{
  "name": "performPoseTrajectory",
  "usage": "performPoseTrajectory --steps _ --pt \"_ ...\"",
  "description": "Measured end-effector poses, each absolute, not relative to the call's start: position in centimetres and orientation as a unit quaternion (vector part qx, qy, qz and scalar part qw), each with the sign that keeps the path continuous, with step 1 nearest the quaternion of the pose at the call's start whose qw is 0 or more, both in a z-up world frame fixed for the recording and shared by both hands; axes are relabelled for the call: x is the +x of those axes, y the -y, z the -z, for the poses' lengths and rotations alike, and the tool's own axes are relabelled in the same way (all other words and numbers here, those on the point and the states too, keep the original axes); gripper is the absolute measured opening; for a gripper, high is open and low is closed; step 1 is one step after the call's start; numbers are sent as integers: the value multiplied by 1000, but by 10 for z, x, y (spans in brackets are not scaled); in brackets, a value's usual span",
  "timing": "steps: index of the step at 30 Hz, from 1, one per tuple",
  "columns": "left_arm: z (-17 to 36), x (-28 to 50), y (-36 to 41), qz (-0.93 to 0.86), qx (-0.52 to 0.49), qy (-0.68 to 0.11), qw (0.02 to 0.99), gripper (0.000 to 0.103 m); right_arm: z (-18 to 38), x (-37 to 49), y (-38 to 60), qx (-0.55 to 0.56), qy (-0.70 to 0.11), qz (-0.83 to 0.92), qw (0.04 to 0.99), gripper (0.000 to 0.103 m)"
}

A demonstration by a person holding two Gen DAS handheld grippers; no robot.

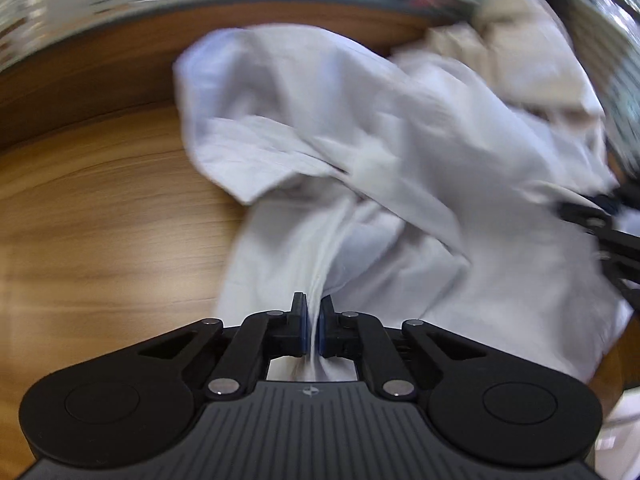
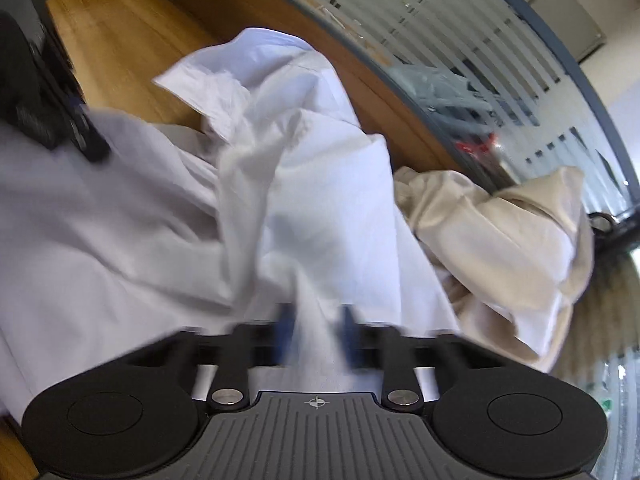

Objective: Fold clothes
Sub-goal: 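Lay the white shirt on the desk with the right gripper while the left gripper grasps its edge, then open both grippers and release the white shirt onto the desk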

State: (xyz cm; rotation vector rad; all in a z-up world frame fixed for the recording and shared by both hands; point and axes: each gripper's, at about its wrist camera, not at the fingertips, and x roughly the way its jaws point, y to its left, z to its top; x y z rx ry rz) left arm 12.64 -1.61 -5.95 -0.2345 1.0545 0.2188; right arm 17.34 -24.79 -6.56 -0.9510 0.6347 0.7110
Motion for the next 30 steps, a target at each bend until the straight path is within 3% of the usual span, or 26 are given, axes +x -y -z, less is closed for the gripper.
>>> performPoseTrajectory --steps 13,22,25,27,29,30 --pt "0 9 -107 -276 -228 -425 832 5 -58 207 322 -199 -325 -248 891 2" --pt "-3 -64 -165 -284 -273 -433 811 6 -16 161 272 -129 -420 -328 836 6" --pt "-5 -80 -187 -274 -292 -437 806 7 -1 136 226 -128 -427 -374 813 22" --pt "-5 -91 -202 -265 -303 -441 802 7 7 118 190 -134 -422 -406 800 43" --pt "-9 -97 -214 -249 -307 -447 802 8 12 99 154 -144 -413 -434 788 59" --pt "-10 -100 -221 -242 -306 -448 805 8 14 89 136 -149 -406 -448 782 62"
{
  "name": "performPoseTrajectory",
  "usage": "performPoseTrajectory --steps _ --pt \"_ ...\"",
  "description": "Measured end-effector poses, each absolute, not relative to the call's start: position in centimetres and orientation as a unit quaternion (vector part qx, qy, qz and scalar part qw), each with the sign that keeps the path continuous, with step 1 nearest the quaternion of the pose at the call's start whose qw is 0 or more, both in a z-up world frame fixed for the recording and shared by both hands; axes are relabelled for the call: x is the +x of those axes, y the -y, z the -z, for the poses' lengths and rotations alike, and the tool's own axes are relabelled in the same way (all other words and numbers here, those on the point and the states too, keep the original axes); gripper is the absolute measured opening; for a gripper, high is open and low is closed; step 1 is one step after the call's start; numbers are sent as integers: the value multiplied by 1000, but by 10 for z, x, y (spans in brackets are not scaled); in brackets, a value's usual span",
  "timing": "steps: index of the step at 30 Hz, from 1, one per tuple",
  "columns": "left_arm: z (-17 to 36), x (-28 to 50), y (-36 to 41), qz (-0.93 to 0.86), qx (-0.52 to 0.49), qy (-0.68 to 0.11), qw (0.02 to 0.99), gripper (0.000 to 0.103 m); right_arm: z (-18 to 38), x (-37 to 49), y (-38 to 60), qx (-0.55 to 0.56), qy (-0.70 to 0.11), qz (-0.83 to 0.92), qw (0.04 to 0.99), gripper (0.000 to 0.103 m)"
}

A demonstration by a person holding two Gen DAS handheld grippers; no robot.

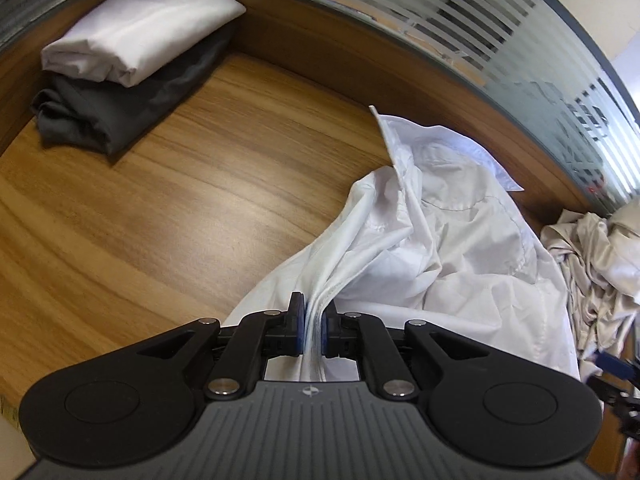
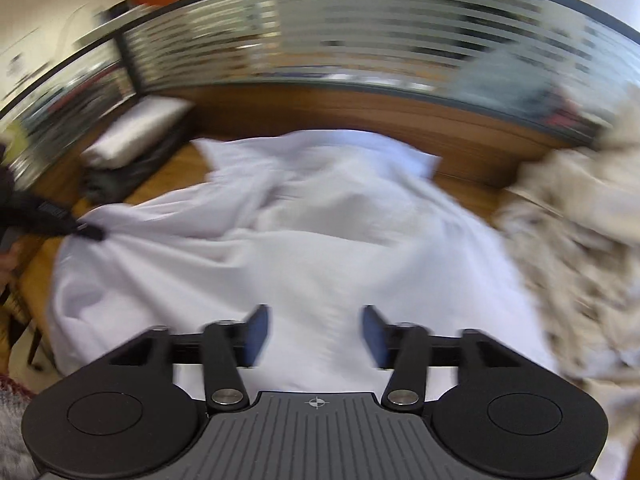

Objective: Fold clothes
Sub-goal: 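Open both grippers and release the white shirt onto the desk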

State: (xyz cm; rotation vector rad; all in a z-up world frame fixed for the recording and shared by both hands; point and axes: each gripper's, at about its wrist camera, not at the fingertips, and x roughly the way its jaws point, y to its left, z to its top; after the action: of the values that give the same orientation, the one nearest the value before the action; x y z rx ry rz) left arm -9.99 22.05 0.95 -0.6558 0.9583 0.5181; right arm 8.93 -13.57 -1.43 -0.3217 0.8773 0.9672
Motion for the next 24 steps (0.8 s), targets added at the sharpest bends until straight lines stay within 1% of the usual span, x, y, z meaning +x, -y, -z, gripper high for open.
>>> performPoseTrajectory --steps 2,4,5,6,8,10,12,14,16,18,22,24 --pt "-14 -103 -229 -234 -304 -449 807 9 19 74 101 -155 -399 -469 773 64" --pt "-16 -105 -242 -229 -307 -446 809 12 24 69 71 -153 -401 -475 768 64" --pt "-18 -107 -248 -231 -303 -444 811 17 27 69 57 -150 -404 -477 766 64" --pt "-20 -109 -254 -233 -298 -442 813 28 31 73 45 -145 -408 -477 765 65" --pt "-27 -111 -264 -227 -278 -438 824 42 40 82 26 -134 -419 -477 761 66" --pt "-32 -110 -273 -214 -252 -431 839 45 46 86 9 -127 -435 -464 761 66" --pt "-33 -105 -277 -197 -231 -430 850 53 54 92 -5 -118 -458 -439 764 66" --pt "-31 -97 -278 -173 -214 -435 857 55 62 97 -13 -95 -482 -407 770 67" --pt "-27 -86 -276 -144 -198 -441 863 60 69 104 -13 -60 -504 -371 777 70" --pt "-22 -72 -271 -110 -175 -448 870 70 76 110 -9 -18 -528 -327 783 76" --pt "-3 -40 -260 -54 -128 -469 872 71 98 120 -1 75 -577 -247 775 77" --pt "9 -27 -255 -38 -113 -481 869 71 111 122 3 115 -595 -220 765 76"
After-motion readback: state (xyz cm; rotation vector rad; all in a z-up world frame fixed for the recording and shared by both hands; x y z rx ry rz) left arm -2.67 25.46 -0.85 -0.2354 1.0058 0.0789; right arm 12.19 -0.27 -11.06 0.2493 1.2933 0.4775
